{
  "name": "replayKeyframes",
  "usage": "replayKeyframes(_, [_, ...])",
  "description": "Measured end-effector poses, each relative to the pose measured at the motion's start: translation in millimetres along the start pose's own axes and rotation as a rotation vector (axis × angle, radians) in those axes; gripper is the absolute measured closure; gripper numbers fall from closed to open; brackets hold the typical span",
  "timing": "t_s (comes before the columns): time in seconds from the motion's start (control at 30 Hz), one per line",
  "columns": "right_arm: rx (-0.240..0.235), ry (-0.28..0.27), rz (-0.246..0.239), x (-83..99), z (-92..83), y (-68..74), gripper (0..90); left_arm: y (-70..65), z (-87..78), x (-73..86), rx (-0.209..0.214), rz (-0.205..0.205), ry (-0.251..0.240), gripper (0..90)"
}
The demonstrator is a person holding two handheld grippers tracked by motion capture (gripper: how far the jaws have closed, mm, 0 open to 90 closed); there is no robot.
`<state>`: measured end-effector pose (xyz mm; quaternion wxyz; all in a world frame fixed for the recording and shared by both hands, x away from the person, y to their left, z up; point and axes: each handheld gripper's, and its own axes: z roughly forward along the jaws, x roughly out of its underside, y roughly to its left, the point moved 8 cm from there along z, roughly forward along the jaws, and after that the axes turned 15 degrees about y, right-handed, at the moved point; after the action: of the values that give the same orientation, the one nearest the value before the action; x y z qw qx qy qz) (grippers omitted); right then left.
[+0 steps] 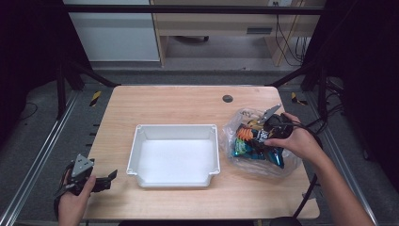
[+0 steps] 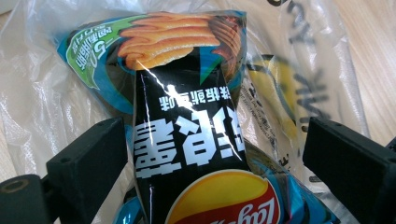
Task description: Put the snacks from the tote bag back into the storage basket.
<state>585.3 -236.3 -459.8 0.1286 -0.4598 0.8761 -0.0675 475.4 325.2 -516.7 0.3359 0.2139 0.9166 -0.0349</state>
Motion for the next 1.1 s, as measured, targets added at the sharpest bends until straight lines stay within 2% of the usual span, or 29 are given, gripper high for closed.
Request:
replayKeyframes(0.47, [-0.027,0.046,-0.025,-1.7,13.4,0.3,7.1,0.2,1.0,0.4,0.002,-0.004,0.004,2.2])
replayKeyframes(0.87, [-0.037,0.063,-0.054,-3.3,22.4,1.8,7.3,-0.6,1.8,0.7,0.001,0.002,0.008,2.2])
replayKeyframes(0.9, [-0.042,0.067,-0.039,-3.4,23.2,3.5,7.4,-0.5,1.9,0.7,0.001,0.002,0.008,2.2])
replayKeyframes(1.1, [-0.044,0.073,-0.043,-3.5,28.3,4.0,6.3,-1.2,2.7,1.2,0.006,0.004,0.015,2.2])
